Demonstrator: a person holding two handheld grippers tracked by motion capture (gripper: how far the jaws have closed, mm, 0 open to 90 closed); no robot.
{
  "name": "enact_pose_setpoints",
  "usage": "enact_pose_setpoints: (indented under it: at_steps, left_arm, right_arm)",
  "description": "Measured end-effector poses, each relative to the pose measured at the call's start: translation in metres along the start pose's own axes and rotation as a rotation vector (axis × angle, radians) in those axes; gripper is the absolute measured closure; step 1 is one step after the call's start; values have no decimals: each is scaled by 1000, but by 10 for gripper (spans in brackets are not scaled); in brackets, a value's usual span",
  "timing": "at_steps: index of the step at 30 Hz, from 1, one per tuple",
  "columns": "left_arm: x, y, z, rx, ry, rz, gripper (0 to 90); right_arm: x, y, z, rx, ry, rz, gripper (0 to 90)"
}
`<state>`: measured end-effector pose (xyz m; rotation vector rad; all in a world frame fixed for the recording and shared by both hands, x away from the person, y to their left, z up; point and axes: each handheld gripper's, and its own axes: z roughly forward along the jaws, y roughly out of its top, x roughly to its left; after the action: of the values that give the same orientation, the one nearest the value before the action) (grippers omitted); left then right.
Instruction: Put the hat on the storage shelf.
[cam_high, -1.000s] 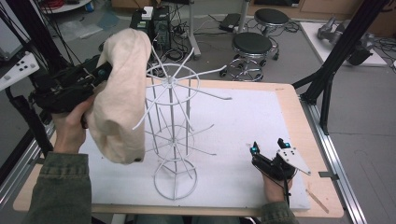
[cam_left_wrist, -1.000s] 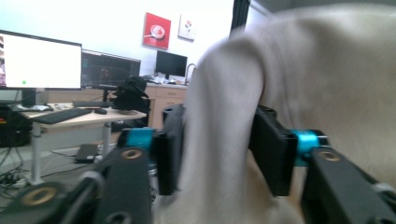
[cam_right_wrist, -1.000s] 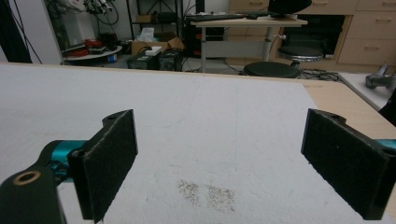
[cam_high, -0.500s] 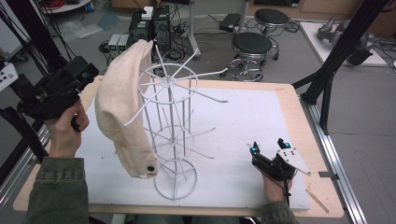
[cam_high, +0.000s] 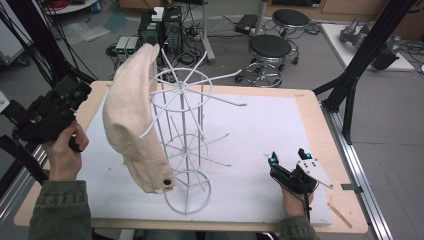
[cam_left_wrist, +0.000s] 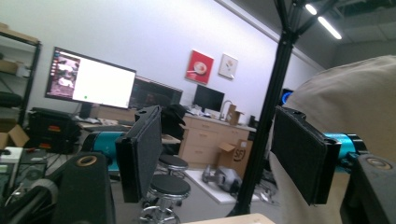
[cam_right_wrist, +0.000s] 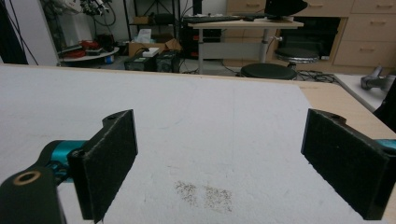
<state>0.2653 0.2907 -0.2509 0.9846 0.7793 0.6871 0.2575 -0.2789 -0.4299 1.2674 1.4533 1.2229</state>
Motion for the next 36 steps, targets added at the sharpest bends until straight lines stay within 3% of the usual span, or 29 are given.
enact_pose_setpoints:
  at_steps: [9, 12, 15, 16, 20, 27, 32, 36]
  left_arm:
    - [8, -9, -15, -25, 111, 40, 314]
    - [11, -16, -23, -22, 180, 75, 309]
    - [11, -20, -26, -22, 207, 96, 306]
    - [12, -25, -29, -16, 236, 119, 306]
    - [15, -34, -34, -8, 273, 131, 290]
    - [19, -47, -41, 15, 296, 138, 283]
    - [21, -57, -46, 47, 326, 170, 273]
    - [24, -65, -51, 65, 377, 180, 262]
  right_arm:
    - [-1, 0, -1, -2, -3, -3, 97]
    - [0, 0, -1, 3, -2, 4, 97]
    - [0, 0, -1, 1, -5, 1, 97]
    - [0, 0, -1, 1, -5, -1, 97]
    - [0, 0, -1, 2, -5, -1, 97]
    - [0, 0, -2, 4, -7, 3, 97]
    - [0, 0, -2, 5, -6, 5, 97]
    - [0, 0, -1, 7, -8, 7, 97]
